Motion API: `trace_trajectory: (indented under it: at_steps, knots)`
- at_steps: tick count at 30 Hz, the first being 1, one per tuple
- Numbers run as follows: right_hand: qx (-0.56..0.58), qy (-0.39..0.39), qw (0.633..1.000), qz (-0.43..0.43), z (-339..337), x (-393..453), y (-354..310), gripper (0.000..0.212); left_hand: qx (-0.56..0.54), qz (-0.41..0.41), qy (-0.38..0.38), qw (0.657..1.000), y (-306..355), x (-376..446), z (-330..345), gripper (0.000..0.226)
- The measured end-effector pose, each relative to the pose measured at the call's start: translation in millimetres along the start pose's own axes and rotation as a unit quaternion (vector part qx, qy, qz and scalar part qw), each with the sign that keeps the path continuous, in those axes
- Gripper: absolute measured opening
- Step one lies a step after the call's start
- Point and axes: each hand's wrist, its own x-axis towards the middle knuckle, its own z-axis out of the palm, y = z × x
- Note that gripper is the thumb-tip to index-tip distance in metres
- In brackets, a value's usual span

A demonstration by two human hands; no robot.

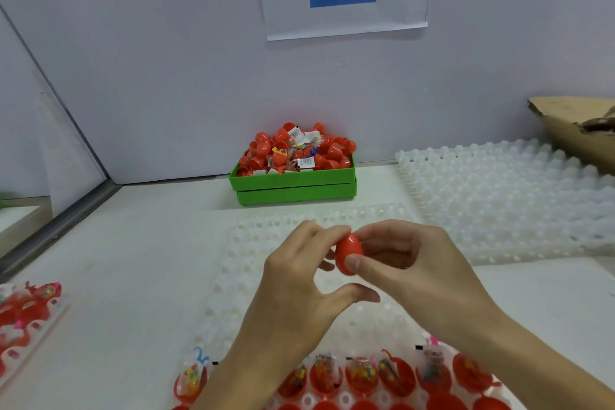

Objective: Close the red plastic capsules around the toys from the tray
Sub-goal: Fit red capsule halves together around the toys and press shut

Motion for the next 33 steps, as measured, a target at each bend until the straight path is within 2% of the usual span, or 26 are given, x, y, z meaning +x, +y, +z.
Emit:
trace_trajectory:
  at_steps: [2, 7, 12, 17, 20, 26, 30, 33]
  knots:
    - [0.03, -0.012, 0.999, 0.011, -8, 4, 0, 0.012, -0.013, -0.012, -0.006, 1.0, 0, 0, -1, 0.063]
    - [0.087, -0.13, 0.987, 0.034, -16, 6, 1, 0.019, -0.004, 0.0, -0.032, 0.999, -1, -1, -3, 0.039]
    - [0.042, -0.129, 0.99, 0.035, -18, 10, -3, 0.023, 0.004, 0.003, -0.049, 0.999, -4, 3, -9, 0.042]
    - [0.168, -0.028, 0.98, 0.102, -47, 50, -7, 0.021, 0.022, -0.011, -0.045, 0.999, -12, 1, -13, 0.043]
    - [0.24, 0.078, 0.961, 0.113, -78, 88, -5, 0.016, 0.047, 0.005, -0.047, 0.998, -17, 0, -10, 0.04]
    - [0.331, 0.293, 0.891, 0.099, -169, 174, -2, 0.021, 0.085, 0.05, -0.021, 0.995, -28, 2, -6, 0.03]
    - [0.41, 0.366, 0.832, 0.078, -231, 204, -3, 0.043, 0.123, 0.058, 0.004, 0.991, -36, 4, -2, 0.032]
    - [0.495, 0.382, 0.779, 0.045, -260, 211, -2, 0.055, 0.114, 0.045, 0.012, 0.992, -36, 8, 0, 0.047]
